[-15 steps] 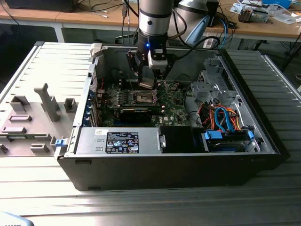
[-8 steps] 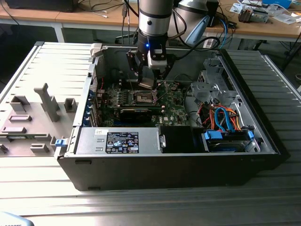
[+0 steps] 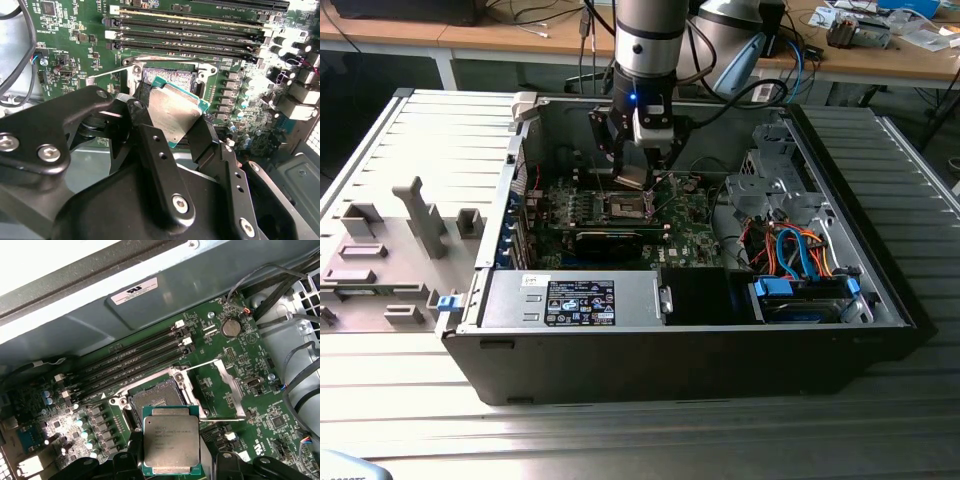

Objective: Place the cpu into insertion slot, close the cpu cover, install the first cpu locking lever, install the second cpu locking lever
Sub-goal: 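Place the cpu into insertion slot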

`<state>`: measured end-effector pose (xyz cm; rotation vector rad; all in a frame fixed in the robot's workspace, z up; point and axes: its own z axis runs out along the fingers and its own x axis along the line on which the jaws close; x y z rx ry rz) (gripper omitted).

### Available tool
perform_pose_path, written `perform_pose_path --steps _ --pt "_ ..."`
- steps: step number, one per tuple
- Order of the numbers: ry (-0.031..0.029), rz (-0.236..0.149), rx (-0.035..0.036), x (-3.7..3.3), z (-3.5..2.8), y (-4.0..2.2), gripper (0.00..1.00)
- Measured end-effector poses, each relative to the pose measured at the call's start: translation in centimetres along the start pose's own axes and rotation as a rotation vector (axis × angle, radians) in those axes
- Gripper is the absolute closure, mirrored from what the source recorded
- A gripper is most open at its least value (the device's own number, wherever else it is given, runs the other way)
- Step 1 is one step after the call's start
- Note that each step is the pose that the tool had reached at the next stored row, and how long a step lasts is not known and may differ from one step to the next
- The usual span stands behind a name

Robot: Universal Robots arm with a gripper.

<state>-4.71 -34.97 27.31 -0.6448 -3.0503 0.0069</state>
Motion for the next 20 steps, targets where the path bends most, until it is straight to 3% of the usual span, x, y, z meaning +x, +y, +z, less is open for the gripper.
perform_pose_path --steps 20 --pt "0.0002 0.029 -0.0006 0.00 0.09 0.00 0.45"
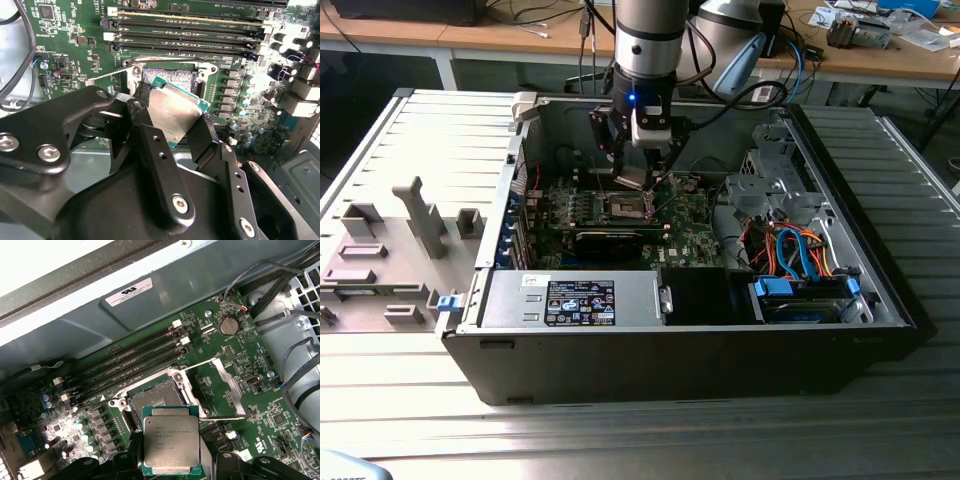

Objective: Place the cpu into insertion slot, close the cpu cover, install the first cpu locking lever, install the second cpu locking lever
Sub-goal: 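Place the cpu into insertion slot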

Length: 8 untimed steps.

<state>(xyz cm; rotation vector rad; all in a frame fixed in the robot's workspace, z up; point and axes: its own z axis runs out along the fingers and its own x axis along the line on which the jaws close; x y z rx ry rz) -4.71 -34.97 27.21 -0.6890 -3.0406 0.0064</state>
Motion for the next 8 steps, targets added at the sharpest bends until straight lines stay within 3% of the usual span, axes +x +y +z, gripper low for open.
perform_pose_path --steps 8 --pt "0.0001 0.013 -0.0002 0.00 0.04 0.00 0.45"
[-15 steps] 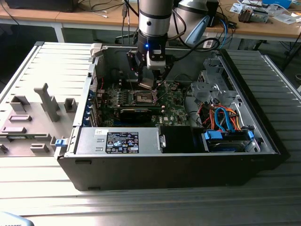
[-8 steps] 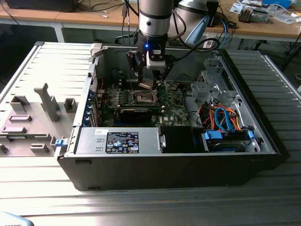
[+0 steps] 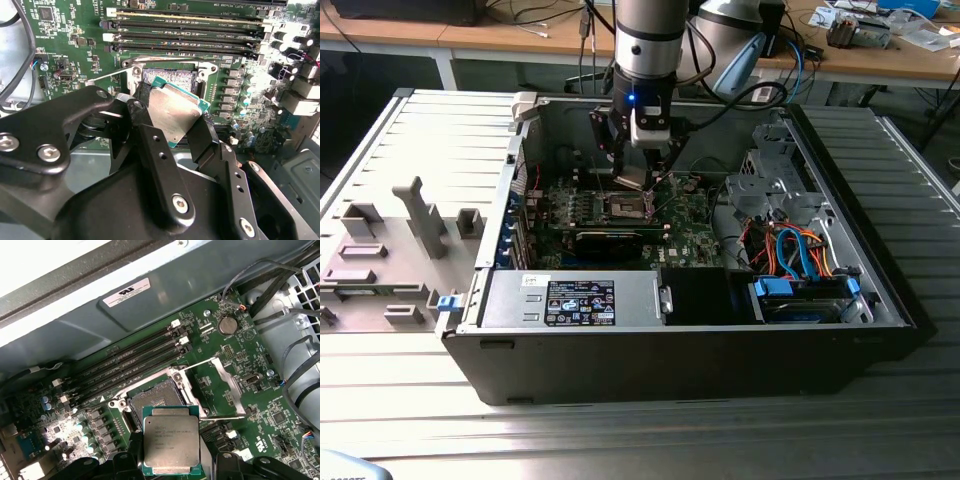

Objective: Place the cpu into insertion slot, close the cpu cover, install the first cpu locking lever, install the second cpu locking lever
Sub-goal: 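Place the cpu into insertion slot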

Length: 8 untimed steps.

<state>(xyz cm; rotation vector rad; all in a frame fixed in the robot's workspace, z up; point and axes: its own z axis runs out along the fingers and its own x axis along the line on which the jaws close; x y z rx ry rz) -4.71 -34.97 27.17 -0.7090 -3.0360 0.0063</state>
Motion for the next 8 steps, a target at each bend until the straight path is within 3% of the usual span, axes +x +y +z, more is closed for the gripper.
perform_pose_path --steps 8 --pt "0.0002 0.014 -0.0004 0.00 0.05 0.00 0.45"
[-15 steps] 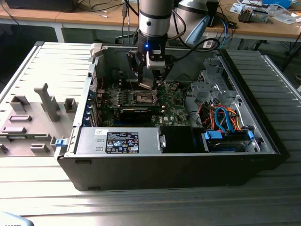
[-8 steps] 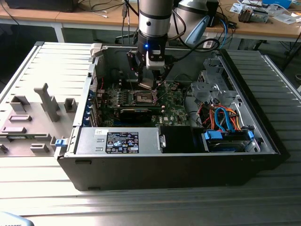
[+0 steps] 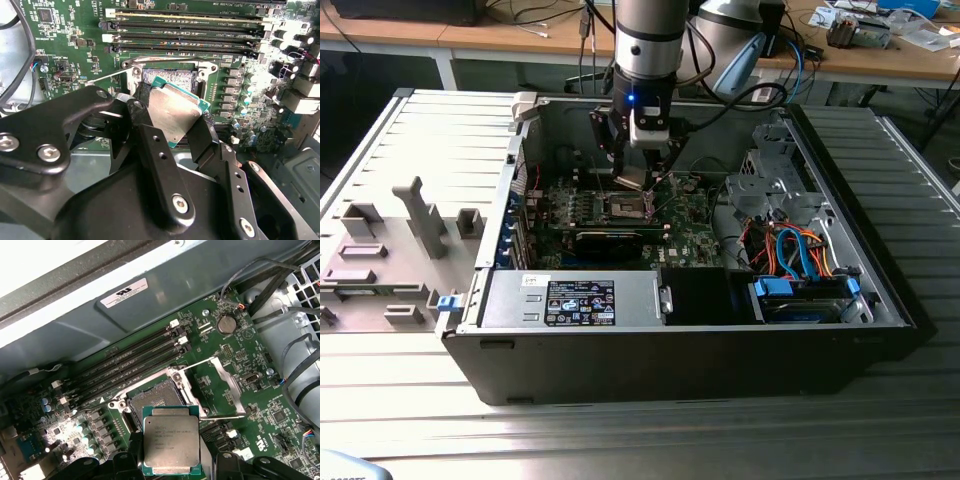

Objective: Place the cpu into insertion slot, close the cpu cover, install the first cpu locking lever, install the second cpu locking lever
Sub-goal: 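Place the cpu into insertion slot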

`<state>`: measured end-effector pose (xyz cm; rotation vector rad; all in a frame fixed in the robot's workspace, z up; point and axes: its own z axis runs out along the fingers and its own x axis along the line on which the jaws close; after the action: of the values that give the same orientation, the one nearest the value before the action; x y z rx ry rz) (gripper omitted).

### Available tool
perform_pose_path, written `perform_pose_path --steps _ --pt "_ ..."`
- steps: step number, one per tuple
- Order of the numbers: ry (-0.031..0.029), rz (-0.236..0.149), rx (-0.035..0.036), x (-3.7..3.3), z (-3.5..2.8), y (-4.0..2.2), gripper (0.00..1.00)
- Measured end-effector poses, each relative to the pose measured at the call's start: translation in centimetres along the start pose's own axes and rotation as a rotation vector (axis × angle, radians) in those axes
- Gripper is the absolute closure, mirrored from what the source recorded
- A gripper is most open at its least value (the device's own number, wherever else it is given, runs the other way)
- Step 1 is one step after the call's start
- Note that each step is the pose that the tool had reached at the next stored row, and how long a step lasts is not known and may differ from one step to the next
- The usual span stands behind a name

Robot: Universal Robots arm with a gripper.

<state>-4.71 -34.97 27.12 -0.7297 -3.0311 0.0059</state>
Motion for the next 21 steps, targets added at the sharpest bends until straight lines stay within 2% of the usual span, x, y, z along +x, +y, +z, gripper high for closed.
perform_pose_path --steps 21 --pt "0.0003 0.029 -0.0007 0.00 0.10 0.00 0.45"
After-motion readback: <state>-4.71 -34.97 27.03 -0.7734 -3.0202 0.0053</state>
